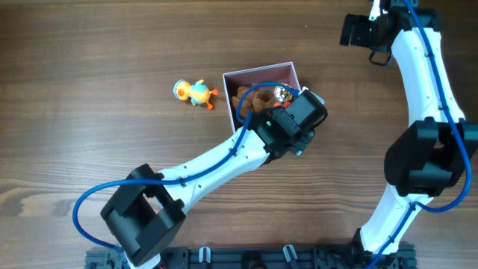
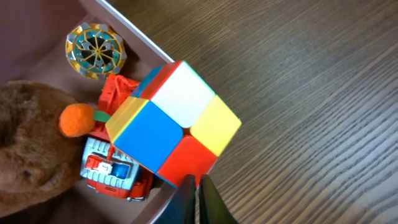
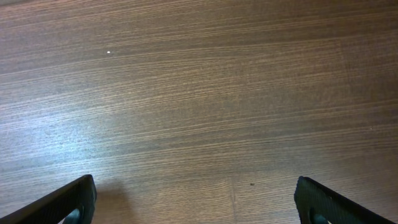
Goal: Pack container
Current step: 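Lower the cube into the box and open the left gripper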
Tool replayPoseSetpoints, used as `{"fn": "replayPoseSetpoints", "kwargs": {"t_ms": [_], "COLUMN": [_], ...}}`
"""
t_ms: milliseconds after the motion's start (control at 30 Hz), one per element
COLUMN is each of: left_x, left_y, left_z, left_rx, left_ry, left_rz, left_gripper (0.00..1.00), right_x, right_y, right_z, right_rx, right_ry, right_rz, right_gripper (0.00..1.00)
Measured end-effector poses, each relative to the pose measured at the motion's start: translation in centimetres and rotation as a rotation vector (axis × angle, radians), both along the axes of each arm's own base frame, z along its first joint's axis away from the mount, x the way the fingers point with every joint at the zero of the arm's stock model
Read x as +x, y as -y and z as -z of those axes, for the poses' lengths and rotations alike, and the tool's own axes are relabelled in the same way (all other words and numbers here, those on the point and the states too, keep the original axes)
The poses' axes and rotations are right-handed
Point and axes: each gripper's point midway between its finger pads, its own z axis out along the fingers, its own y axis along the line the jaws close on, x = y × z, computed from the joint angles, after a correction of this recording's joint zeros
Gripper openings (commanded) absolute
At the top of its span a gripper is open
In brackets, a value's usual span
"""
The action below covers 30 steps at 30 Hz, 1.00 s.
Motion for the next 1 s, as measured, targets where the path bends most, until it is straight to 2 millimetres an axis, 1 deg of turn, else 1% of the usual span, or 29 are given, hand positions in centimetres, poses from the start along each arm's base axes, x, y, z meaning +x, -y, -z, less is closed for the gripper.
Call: {"fn": "replayPoseSetpoints", "kwargs": {"t_ms": [33,100,167,233,300,333,433,500,667,867,1000], "left_x": [-0.2,-0.8,-1.2,-1.5,-1.4,-1.3,-0.9,-0.5,0.1,0.6,1.2], "left_y": [0.2,1.0,1.9,2.8,3.3,3.7,4.9,5.7,6.6,7.4,7.3], "left_z": [-0.2,-1.7,-4.3,-7.8,-9.3,-9.8,-9.8,-9.4,-8.6,-6.1,-4.3], "left_rx": [-0.003,-0.032,-0.088,-0.172,-0.217,-0.24,-0.278,-0.295,-0.309,-0.287,-0.261], "left_ry": [0.002,0.023,0.062,0.116,0.134,0.14,0.151,0.156,0.165,0.147,0.127], "left_rz": [0.006,0.026,0.043,0.058,0.063,0.068,0.077,0.082,0.083,0.084,0.074], "left_gripper": [0.04,0.04,0.04,0.04,0.04,0.04,0.04,0.04,0.04,0.04,0.04], "right_x": [0.0,0.0,0.0,0.0,0.0,0.0,0.0,0.0,0.0,0.0,0.0], "right_y": [0.0,0.0,0.0,0.0,0.0,0.0,0.0,0.0,0.0,0.0,0.0], "right_z": [0.0,0.0,0.0,0.0,0.0,0.0,0.0,0.0,0.0,0.0,0.0], "right_rx": [0.001,0.001,0.0,0.0,0.0,0.0,0.0,0.001,0.0,0.001,0.001], "right_ry": [0.0,0.0,0.0,0.0,0.0,0.0,0.0,0.0,0.0,0.0,0.0], "right_rz": [0.0,0.0,0.0,0.0,0.0,0.0,0.0,0.0,0.0,0.0,0.0], "right_gripper": [1.0,1.0,1.0,1.0,1.0,1.0,1.0,1.0,1.0,1.0,1.0]}}
